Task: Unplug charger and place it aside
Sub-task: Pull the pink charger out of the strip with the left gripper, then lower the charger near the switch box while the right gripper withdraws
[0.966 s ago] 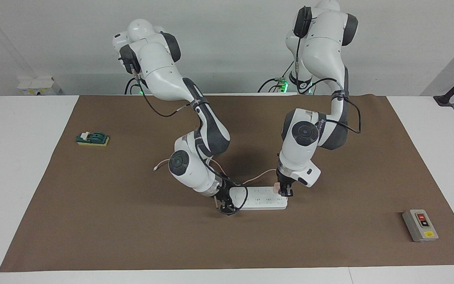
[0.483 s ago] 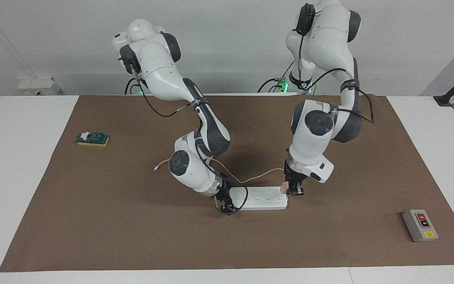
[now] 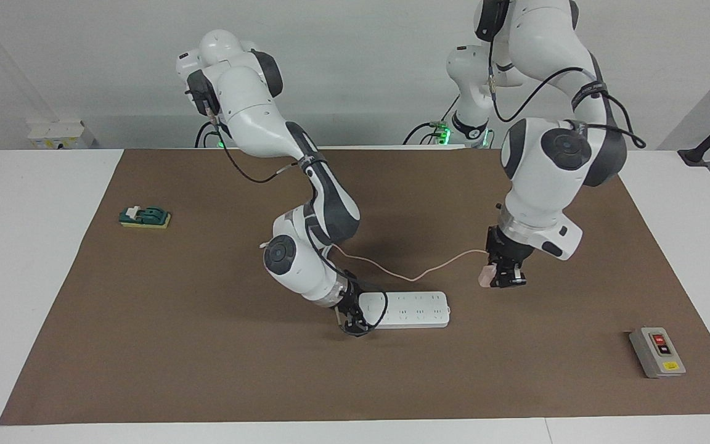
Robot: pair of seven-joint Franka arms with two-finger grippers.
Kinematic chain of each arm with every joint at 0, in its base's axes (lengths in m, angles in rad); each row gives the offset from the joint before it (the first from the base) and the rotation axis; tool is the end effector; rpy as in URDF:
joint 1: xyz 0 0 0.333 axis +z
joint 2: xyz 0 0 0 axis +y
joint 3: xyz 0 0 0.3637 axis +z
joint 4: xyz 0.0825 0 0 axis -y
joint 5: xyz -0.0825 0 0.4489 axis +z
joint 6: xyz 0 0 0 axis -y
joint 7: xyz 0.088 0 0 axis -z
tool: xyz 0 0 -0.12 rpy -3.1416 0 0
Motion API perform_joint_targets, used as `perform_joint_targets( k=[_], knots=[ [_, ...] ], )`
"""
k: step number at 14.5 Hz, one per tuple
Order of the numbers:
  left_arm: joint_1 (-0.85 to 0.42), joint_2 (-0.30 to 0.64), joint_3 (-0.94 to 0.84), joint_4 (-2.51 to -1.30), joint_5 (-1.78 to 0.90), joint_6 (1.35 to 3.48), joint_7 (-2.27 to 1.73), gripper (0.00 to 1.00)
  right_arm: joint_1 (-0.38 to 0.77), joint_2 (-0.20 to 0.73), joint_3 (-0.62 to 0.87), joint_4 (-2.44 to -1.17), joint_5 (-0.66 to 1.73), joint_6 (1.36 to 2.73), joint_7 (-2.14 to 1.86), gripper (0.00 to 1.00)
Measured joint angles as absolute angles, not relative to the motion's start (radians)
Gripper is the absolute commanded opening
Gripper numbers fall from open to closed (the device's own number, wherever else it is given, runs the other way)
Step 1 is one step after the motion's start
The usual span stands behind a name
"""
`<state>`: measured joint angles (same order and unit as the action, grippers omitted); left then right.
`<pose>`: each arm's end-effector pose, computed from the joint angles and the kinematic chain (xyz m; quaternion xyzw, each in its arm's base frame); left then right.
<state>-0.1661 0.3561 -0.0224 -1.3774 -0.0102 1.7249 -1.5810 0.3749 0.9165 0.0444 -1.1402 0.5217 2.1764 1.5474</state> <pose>0.7345 -0.1385 0.5331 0.7663 0.6425 -0.0096 0.0024 0.7984 0.3688 0.2506 -0.7341 0.6338 0.1652 0.1794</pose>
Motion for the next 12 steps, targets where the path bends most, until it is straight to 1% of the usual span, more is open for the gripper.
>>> perform_joint_targets(
  k=[3,6,8,10,11,12],
  knots=[
    [-0.016,0.307,-0.020,-1.378,-0.054,1.637,-1.307,0.00,0.378,0.912,0.045,-1.135,0.517,2.179,1.546,1.00],
    [0.116,0.296,-0.018,-1.387,-0.069,1.620,-1.060,0.00,0.376,0.874,0.044,-1.133,0.511,2.166,1.546,1.00],
    [0.166,0.291,-0.017,-1.415,-0.072,1.628,-0.943,0.00,0.367,0.827,0.040,-1.131,0.511,2.131,1.546,1.00],
    [0.180,0.274,-0.018,-1.477,-0.072,1.690,-0.892,0.02,0.355,0.776,0.025,-1.131,0.509,2.061,1.546,1.00],
    [0.178,0.259,-0.022,-1.524,-0.072,1.737,-0.884,0.46,0.350,0.752,0.014,-1.131,0.501,2.028,1.546,1.00],
    [0.175,0.240,-0.029,-1.580,-0.072,1.787,-0.882,0.99,0.345,0.728,0.006,-1.131,0.484,1.997,1.546,1.00]
  ],
)
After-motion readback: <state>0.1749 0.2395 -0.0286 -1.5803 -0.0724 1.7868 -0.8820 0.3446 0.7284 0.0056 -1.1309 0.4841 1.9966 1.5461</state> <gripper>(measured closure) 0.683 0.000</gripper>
